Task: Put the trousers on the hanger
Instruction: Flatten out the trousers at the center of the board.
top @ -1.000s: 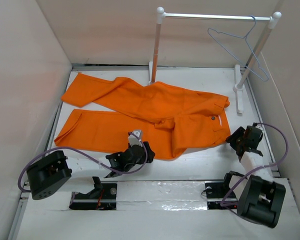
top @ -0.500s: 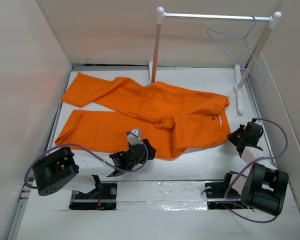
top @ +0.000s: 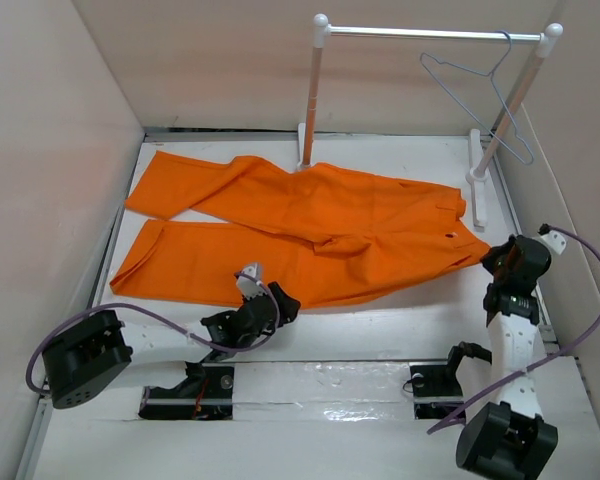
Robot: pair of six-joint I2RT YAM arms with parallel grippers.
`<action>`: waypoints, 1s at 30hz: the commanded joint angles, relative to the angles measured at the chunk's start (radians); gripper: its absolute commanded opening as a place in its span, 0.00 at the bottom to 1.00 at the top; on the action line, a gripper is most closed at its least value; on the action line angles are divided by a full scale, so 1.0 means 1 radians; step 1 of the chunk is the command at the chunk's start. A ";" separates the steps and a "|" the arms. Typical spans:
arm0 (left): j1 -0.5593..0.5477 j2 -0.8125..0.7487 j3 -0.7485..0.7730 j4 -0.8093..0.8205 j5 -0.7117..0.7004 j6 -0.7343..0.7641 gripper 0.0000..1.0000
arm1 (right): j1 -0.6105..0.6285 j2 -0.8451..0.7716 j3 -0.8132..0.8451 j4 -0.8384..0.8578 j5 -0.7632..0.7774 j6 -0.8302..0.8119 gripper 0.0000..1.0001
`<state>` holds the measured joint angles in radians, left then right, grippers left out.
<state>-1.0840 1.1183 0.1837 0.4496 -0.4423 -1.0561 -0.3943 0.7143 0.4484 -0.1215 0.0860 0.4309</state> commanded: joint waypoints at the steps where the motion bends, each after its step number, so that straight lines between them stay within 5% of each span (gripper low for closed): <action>1: 0.010 -0.050 -0.056 -0.167 -0.032 -0.022 0.46 | -0.037 0.039 0.062 -0.039 0.161 -0.038 0.00; 5: 0.010 -0.118 -0.088 -0.183 -0.018 -0.039 0.46 | -0.083 0.112 0.059 -0.038 0.146 -0.057 0.03; 8: 0.010 -0.170 -0.084 -0.212 -0.007 -0.039 0.46 | -0.095 0.140 0.040 -0.058 0.077 -0.070 0.14; 10: -0.002 -0.228 -0.063 -0.287 -0.018 -0.027 0.45 | -0.095 0.128 0.015 -0.052 0.064 -0.084 0.33; 12: -0.030 -0.296 -0.036 -0.344 -0.035 -0.018 0.45 | -0.095 0.105 -0.008 -0.044 0.054 -0.095 0.64; 15: -0.039 -0.369 0.019 -0.434 -0.072 0.016 0.46 | -0.095 0.044 0.016 -0.050 0.008 -0.122 0.91; 17: -0.039 -0.383 0.060 -0.443 -0.072 0.060 0.46 | -0.095 0.008 0.047 -0.078 -0.075 -0.136 0.92; 20: -0.039 -0.354 0.121 -0.479 -0.099 0.102 0.46 | -0.049 -0.001 0.061 -0.060 -0.221 -0.162 0.84; 23: -0.039 -0.312 0.192 -0.509 -0.157 0.113 0.46 | 0.044 0.030 0.069 -0.078 -0.256 -0.201 0.41; 24: -0.039 -0.302 0.207 -0.515 -0.170 0.116 0.46 | 0.064 0.033 0.065 -0.079 -0.252 -0.208 0.04; 30: 0.099 -0.265 0.301 -0.487 -0.211 0.192 0.47 | 0.173 0.018 -0.042 0.009 -0.347 -0.207 0.00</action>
<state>-1.0626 0.8486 0.4286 -0.0422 -0.6018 -0.9279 -0.2527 0.7517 0.4397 -0.1783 -0.1886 0.2493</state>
